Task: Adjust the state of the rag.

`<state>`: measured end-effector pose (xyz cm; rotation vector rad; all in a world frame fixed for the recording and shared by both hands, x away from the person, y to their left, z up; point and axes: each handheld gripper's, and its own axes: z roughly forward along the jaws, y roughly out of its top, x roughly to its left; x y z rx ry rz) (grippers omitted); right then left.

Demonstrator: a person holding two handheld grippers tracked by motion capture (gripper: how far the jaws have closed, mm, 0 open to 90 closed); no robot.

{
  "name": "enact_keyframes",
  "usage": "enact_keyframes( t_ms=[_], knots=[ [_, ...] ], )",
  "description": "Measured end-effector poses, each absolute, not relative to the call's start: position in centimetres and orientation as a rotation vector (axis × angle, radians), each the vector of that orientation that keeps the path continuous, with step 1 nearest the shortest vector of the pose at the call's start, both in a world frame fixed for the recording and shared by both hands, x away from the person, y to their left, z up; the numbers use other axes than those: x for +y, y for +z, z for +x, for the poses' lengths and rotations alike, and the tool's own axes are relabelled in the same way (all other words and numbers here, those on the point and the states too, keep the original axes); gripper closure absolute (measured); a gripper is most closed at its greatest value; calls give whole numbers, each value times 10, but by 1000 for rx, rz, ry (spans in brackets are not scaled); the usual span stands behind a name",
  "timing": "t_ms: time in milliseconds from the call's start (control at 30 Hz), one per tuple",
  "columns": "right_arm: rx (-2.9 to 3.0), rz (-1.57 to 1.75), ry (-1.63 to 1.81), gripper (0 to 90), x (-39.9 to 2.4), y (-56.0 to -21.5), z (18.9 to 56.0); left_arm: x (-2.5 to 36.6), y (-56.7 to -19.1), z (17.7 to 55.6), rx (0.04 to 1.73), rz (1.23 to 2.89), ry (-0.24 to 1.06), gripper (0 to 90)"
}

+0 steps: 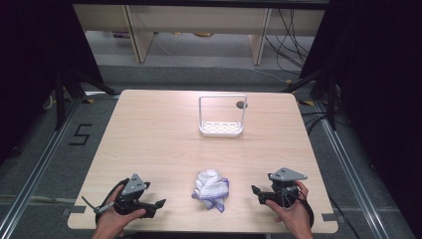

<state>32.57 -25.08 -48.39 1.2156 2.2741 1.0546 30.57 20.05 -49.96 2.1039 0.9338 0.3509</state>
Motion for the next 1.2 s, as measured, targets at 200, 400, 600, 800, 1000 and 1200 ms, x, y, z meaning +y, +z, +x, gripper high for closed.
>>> enact_keyframes(
  t_ms=[200,400,600,800,1000,1200],
  knots=[
    [2269,1202,1102,261,-243,-477,323,202,-500,307,939,2122,371,167],
    [2328,1145,1119,293,-224,-468,319,203,-500,308,943,2118,372,167],
    [2384,1040,1137,313,-204,-464,317,204,-499,309,944,2126,370,165],
    [2459,906,1189,324,-171,-453,314,205,-500,310,958,2115,375,165],
    [2523,807,1181,335,-144,-451,312,205,-500,310,957,2123,378,165],
    [2582,734,1223,380,-121,-450,317,205,-500,310,955,2120,375,164]
  ],
)
